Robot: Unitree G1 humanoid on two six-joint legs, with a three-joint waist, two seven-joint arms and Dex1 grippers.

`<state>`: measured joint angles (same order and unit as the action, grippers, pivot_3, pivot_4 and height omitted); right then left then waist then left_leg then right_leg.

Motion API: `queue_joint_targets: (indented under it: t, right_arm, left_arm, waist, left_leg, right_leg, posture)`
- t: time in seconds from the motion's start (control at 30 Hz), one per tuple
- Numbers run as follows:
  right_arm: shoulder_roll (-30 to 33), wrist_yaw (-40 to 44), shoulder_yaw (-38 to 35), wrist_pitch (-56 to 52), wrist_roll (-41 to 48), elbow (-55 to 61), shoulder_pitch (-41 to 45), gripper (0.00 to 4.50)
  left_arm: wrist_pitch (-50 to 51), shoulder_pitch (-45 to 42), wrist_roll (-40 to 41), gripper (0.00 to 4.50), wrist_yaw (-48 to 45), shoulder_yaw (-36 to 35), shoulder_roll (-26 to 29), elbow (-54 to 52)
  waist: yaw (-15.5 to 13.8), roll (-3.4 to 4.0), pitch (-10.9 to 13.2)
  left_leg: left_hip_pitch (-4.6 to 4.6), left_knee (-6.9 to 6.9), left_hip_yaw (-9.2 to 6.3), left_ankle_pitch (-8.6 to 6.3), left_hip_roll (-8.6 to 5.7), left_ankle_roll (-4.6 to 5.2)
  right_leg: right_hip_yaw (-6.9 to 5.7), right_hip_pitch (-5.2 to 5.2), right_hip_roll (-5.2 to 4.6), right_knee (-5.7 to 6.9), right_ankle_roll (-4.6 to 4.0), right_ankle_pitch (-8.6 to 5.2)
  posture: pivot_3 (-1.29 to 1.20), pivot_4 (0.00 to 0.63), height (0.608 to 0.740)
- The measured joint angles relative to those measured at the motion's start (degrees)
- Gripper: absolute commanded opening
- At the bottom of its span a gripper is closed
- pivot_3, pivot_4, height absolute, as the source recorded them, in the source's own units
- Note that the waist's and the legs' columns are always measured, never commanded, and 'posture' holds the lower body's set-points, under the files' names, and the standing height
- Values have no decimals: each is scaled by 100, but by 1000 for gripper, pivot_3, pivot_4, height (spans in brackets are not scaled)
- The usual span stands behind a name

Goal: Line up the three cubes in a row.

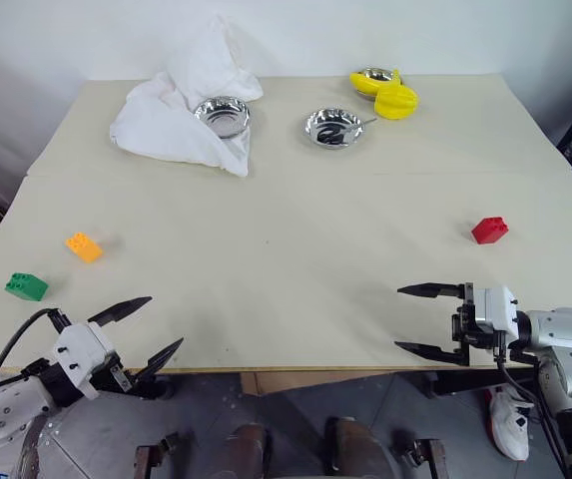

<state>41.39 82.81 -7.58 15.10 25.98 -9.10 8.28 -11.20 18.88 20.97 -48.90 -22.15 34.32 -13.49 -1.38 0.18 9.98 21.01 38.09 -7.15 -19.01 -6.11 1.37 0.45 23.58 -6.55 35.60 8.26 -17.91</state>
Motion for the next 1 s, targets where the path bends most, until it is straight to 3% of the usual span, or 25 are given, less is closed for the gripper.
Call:
queue_joint_targets:
  t: [0.23, 0.5, 0.67, 0.8, 1.0]
  right_arm:
    - [-113, -716, -399, -147, 87, 225, -368, 4500]
    - [-731, -2596, -1597, -125, 79, 159, -1141, 4500]
    - [-1090, -4207, -2472, -51, -244, -540, -1649, 4500]
    - [-1089, -4747, -2441, -423, -345, -466, -1477, 4500]
    - [-853, -5255, -1895, -1392, -572, -222, -272, 4500]
  left_arm:
    - [282, -77, 355, 4446, -111, -2, 23, -16]
    - [1003, -773, 778, 4446, -217, 729, 152, -945]
    - [1752, -1416, 1055, 4446, 79, 1427, -273, -1086]
    - [1864, -1567, 1049, 4446, 136, 1547, -360, -1086]
    - [1856, -1536, 903, 4446, 126, 1663, -390, -1083]
  waist:
    - [-22, 0, 0]
    - [-12, 3, -2]
    - [14, 21, -13]
    - [170, 22, -13]
    - [153, 26, -15]
  left_leg:
    - [2, 1, -6, 0, -1, 0]
    - [-3, 2, -5, 1, -4, -1]
    - [-8, 0, 17, 2, -10, 1]
    - [-50, -14, 57, 4, 6, -4]
    - [-69, -15, 72, 5, 5, -1]
  right_leg:
    - [2, 0, -1, 2, 0, 0]
    - [5, 0, 1, 14, 2, 1]
    - [4, 5, 4, 20, 2, 1]
    - [24, -7, 9, 32, 1, 1]
    - [43, -14, 9, 37, 0, 0]
  posture:
    - [0, 150, 740]
    - [0, 150, 740]
    - [0, 150, 740]
    - [0, 150, 740]
    - [0, 150, 740]
